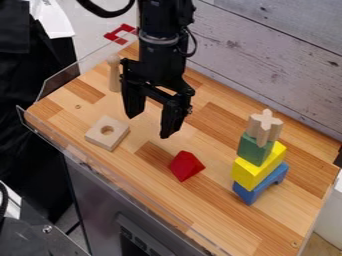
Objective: Put the red triangle on top of the plus
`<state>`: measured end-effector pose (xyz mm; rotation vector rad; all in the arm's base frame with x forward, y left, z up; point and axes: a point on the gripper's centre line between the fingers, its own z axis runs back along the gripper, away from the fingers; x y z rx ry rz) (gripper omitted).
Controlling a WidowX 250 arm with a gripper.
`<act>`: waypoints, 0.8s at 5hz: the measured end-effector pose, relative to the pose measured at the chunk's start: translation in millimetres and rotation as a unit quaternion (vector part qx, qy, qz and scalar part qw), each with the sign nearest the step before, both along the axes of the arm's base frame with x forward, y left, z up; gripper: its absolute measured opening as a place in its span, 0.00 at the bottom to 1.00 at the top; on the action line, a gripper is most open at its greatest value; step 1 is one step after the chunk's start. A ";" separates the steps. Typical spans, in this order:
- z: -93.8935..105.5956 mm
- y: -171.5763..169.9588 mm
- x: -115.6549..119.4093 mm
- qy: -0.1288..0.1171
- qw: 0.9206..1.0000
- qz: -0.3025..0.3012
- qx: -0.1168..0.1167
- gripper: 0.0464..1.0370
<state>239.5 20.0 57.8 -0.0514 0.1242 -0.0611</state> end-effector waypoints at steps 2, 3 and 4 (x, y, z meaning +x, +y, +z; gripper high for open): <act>-15.1 -9.0 -10.2 0.026 0.999 -0.018 0.001 0.96; -23.1 -19.3 -12.3 0.038 0.999 -0.024 0.014 0.96; -25.7 -27.4 -13.6 0.039 0.998 -0.033 0.020 0.96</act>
